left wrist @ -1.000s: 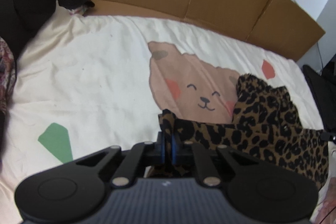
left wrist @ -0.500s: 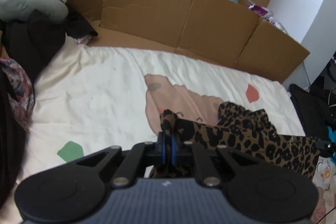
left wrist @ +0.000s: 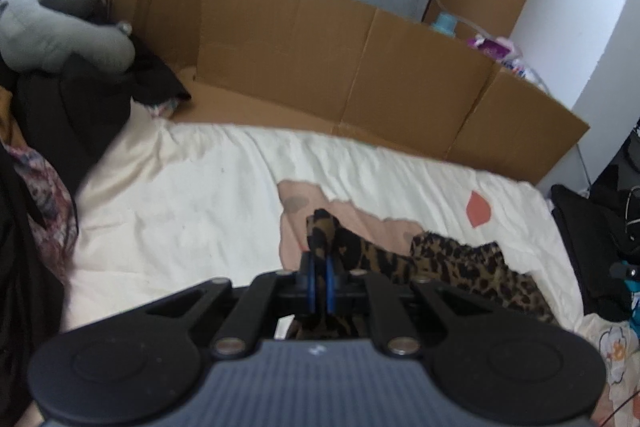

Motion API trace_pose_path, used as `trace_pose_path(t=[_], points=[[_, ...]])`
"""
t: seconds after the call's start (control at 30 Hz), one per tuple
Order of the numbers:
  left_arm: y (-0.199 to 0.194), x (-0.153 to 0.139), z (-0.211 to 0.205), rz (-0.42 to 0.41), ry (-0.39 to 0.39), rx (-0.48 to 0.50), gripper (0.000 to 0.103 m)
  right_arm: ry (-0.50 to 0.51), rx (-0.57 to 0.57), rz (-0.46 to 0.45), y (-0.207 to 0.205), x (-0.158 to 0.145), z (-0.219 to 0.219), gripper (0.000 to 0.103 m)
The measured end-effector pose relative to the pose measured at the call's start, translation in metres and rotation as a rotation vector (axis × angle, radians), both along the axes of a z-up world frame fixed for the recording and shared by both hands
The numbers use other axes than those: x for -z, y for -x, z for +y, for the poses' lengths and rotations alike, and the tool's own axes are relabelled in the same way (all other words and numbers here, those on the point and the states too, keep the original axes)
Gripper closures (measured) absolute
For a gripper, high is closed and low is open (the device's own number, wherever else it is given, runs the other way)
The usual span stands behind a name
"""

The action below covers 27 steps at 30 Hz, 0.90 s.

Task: Fold clothes

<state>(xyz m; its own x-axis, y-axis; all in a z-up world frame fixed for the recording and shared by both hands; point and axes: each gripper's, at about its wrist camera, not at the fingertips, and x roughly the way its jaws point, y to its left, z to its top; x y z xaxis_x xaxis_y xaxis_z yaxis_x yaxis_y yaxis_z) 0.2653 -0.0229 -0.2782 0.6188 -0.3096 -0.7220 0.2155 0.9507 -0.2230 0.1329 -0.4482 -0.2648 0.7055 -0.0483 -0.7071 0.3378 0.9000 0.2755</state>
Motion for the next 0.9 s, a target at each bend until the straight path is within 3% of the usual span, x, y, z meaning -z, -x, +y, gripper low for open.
trace_pose_path(t=[0.47,0.7,0.9], points=[[-0.008,0.022,0.003,0.042,-0.023,-0.020,0.097,-0.073,-0.061,0.088,-0.034,0.056,0.005,0.100],[-0.013,0.028,0.004,0.060,-0.020,-0.019,0.097,-0.094,-0.089,0.136,-0.051,0.076,0.006,0.073],[-0.019,0.038,0.007,0.085,-0.023,-0.010,0.097,-0.096,-0.090,0.157,-0.066,0.094,0.003,0.072]])
